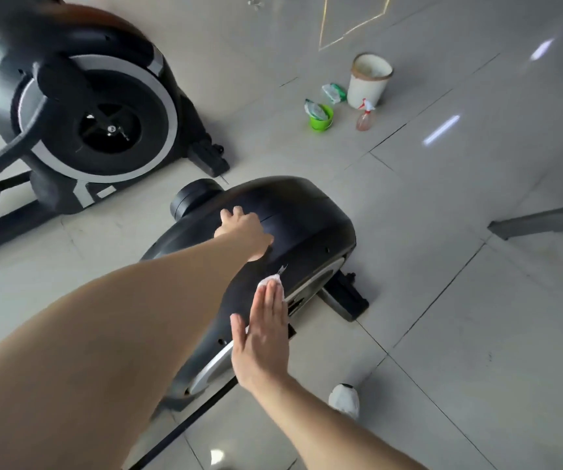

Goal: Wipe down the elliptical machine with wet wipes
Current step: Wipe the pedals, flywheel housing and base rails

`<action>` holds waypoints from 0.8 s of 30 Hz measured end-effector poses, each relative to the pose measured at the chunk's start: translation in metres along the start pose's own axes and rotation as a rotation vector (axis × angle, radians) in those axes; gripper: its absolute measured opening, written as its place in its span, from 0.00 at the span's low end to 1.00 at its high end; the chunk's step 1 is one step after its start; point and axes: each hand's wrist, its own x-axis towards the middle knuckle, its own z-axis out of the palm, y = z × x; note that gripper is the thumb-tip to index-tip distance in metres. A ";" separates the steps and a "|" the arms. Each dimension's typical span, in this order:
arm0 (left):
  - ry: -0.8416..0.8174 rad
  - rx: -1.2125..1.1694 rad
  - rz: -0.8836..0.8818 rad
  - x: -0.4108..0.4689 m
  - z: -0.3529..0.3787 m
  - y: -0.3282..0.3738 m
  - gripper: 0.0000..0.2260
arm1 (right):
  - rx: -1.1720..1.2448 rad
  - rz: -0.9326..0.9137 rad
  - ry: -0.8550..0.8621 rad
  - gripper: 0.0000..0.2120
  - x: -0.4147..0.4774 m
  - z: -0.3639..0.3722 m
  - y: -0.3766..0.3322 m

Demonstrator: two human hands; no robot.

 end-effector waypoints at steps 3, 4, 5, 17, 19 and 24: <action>0.032 -0.082 0.157 -0.011 -0.006 -0.037 0.29 | -0.044 -0.009 -0.017 0.35 0.006 -0.005 0.008; 0.069 -0.108 0.187 -0.014 -0.007 -0.052 0.28 | -0.039 -0.005 -0.009 0.36 0.011 -0.008 0.011; 0.116 -0.124 0.213 -0.016 -0.007 -0.068 0.27 | -0.025 0.006 0.009 0.36 0.020 -0.013 0.014; 0.227 -0.122 0.253 -0.064 0.041 -0.142 0.40 | -0.002 0.059 0.060 0.38 0.002 0.007 -0.009; 0.167 -0.063 0.229 -0.068 0.045 -0.150 0.46 | -0.005 0.065 0.082 0.38 0.025 -0.008 0.006; 0.089 -0.006 0.186 -0.073 0.047 -0.152 0.50 | 0.051 0.163 0.077 0.30 0.070 -0.030 0.022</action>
